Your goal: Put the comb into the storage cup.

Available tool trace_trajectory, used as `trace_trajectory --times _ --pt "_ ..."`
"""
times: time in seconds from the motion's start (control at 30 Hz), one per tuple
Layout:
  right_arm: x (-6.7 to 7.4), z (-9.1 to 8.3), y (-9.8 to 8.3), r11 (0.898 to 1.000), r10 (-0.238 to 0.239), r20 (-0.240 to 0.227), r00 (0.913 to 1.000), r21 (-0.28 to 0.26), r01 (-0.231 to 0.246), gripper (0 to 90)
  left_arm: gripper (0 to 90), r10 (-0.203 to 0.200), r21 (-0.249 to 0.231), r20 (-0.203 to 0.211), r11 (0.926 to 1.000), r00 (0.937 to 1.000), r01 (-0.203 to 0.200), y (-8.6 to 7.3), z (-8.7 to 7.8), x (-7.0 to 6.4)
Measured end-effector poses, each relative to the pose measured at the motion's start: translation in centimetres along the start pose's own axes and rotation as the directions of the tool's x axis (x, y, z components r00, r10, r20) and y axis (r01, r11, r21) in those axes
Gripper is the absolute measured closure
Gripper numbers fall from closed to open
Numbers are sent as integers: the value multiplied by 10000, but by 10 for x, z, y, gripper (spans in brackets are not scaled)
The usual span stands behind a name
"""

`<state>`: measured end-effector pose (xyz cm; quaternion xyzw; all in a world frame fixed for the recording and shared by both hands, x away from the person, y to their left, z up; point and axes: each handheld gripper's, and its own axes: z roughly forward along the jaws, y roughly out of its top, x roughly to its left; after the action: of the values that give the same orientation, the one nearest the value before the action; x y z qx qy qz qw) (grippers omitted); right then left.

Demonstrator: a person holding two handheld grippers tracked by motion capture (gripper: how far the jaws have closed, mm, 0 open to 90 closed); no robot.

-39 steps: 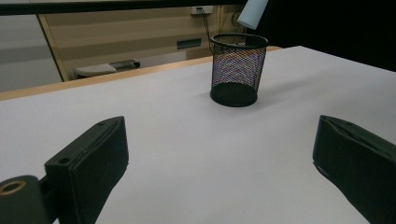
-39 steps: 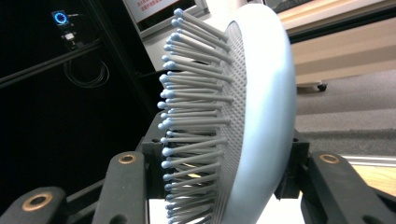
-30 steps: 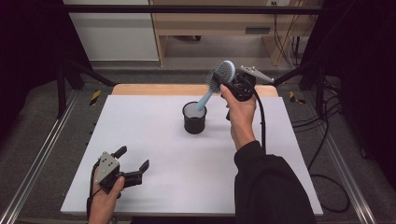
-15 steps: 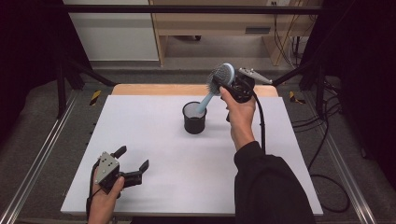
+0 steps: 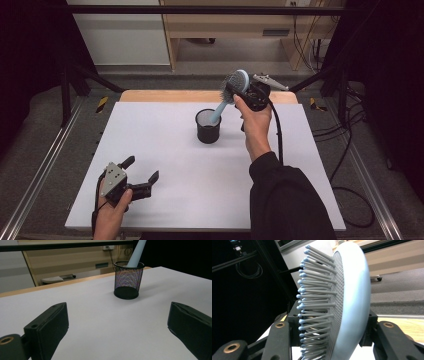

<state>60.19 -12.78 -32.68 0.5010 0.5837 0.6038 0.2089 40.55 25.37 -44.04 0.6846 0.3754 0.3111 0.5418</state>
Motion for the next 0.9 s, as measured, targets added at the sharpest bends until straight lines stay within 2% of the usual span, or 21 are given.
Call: trace_trajectory --times 0.9 --pt "5 15 -17 9992 -14 -112 9999 400 19 507 35 12 8 -39 10000 10000 -12 0 -1 1"
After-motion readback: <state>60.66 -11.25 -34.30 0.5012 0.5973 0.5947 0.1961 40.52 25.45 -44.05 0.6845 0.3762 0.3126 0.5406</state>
